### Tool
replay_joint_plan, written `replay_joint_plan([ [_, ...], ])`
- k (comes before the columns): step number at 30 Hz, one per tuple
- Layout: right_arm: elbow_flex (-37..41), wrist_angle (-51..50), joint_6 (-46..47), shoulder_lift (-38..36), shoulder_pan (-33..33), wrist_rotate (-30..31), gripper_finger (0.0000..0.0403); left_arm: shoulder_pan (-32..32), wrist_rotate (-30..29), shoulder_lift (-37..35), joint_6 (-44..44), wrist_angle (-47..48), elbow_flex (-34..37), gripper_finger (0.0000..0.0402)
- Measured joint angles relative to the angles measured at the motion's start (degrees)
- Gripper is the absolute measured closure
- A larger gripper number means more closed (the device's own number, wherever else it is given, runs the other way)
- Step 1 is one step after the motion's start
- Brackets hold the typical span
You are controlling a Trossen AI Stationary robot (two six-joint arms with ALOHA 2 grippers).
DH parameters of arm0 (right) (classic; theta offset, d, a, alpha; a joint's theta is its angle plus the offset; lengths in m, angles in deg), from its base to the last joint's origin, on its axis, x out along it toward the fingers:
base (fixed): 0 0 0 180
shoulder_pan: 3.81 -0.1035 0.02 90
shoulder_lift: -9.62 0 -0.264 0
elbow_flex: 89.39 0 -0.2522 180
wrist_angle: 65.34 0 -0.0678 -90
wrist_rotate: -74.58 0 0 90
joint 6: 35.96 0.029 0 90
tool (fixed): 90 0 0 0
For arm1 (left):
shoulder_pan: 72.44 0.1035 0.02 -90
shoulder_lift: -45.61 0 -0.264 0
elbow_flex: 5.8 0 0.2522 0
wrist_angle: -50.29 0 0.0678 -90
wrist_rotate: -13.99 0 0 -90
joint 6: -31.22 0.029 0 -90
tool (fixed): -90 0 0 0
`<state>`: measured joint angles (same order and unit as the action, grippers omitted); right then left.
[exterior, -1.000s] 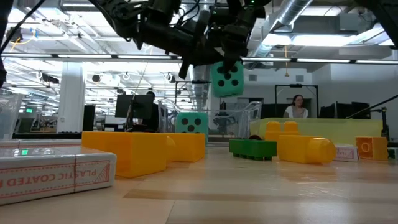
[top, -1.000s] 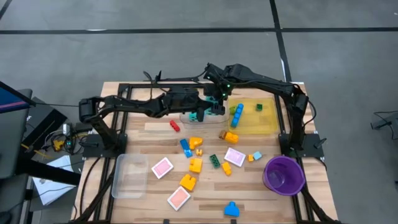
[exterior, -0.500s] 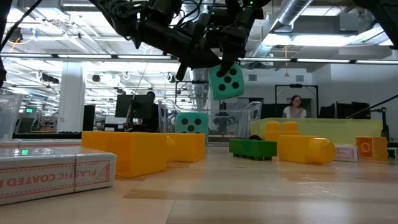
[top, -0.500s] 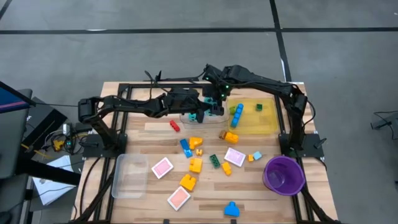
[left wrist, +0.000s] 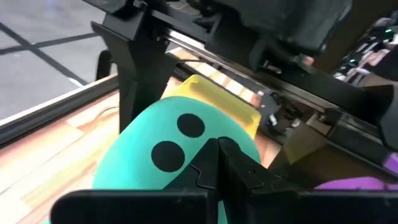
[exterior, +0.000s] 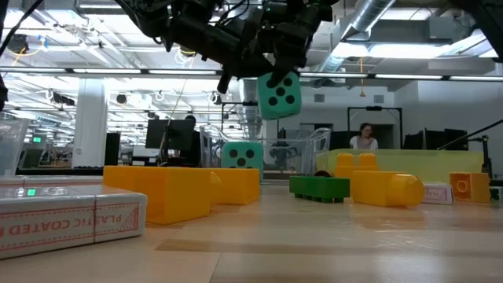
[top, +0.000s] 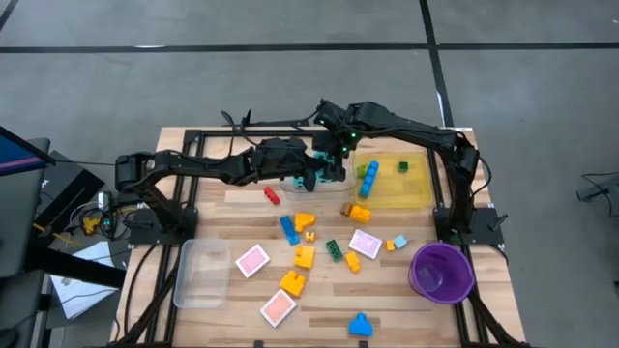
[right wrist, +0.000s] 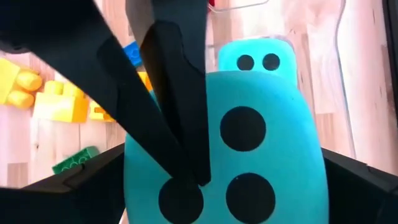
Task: Pick & Place Toys
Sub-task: Put the blue dice into the transparent bin, then put the yellow game piece into the yellow bin
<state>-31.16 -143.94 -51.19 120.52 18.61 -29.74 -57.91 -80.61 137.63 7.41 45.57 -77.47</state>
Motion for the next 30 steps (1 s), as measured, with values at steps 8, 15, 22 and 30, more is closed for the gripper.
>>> replay_joint_plan([
  [8,0.2,-0.7,-0.2,0.2,-0.5,0.5,0.0003,0.0,0.1,0.1,0.0,5.0,-0.2,0.0401],
  [15,0.1,-0.5,-0.2,-0.2,-0.6,0.2,0.0003,0.2,0.4,0.5,0.0,4.9,0.2,0.0401],
  [22,0.1,0.1,-0.3,0.0,-0.7,-0.2,0.0003,0.3,0.1,0.3,-0.5,1.2,0.0,0.0401],
  [30,0.1,0.7,-0.2,0.0,-0.2,0.2,0.0003,0.0,0.3,0.3,-0.6,-0.4,0.0,0.0401],
])
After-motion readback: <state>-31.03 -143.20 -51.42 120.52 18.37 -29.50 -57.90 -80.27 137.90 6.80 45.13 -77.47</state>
